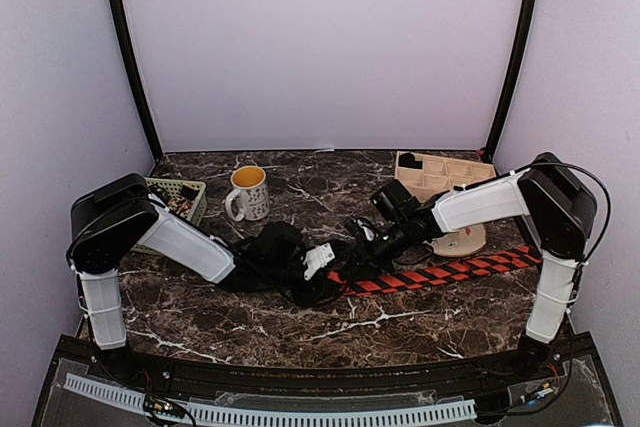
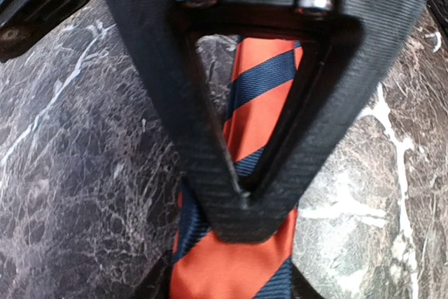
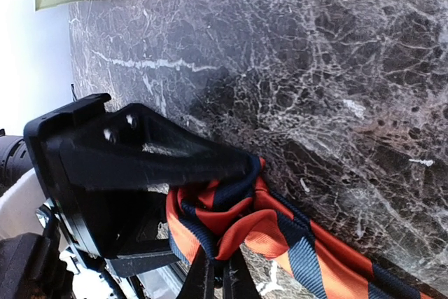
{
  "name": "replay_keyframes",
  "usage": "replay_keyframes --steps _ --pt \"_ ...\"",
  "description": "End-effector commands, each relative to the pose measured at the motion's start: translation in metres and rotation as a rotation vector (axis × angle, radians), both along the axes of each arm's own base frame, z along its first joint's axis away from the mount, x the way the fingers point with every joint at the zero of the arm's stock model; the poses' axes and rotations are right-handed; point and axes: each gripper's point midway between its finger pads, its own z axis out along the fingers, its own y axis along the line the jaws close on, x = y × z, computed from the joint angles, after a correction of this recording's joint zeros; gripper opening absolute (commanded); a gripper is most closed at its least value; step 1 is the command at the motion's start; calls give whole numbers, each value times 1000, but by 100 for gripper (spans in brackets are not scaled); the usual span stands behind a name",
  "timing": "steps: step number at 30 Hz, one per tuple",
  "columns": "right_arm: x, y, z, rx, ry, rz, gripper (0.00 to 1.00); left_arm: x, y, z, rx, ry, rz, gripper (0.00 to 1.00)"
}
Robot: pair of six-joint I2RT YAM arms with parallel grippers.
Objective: Roll the ties
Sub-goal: Roll the tie at the center of the board.
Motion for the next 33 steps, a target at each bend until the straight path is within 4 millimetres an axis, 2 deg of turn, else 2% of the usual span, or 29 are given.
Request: replay_keyframes --steps 1,6,9,11,12,15,16,20,22,27,33 --pt "-2 -7 -9 -27 -6 -1 0 -23 48 -44 222 103 39 54" --pt "-3 -10 -13 -34 -4 -4 0 -10 31 11 66 -22 28 80" --pt "-3 -10 -13 -31 -5 1 0 -6 23 44 -15 -76 20 85" --pt "-4 -10 -13 -29 -7 6 0 -6 21 73 -88 -110 27 90" --pt "-4 -10 -13 -29 -8 9 0 -6 20 86 -132 -125 31 98" --pt "-5 -11 -12 -30 -12 12 0 -3 30 103 -240 -143 119 99" --pt "-5 -11 -12 -30 -12 14 0 -3 30 99 -243 -111 137 99" --pt "-4 -11 -12 -33 -18 19 0 -22 19 57 -91 9 -9 99" --pt "-4 -11 -12 -34 -19 22 0 -30 14 52 -129 12 -50 99" --pt "-5 -12 -11 -37 -19 24 0 -27 6 33 -136 -16 -72 96" --pt "-4 -11 -10 -41 -19 30 0 -14 -9 17 -154 -50 -56 94"
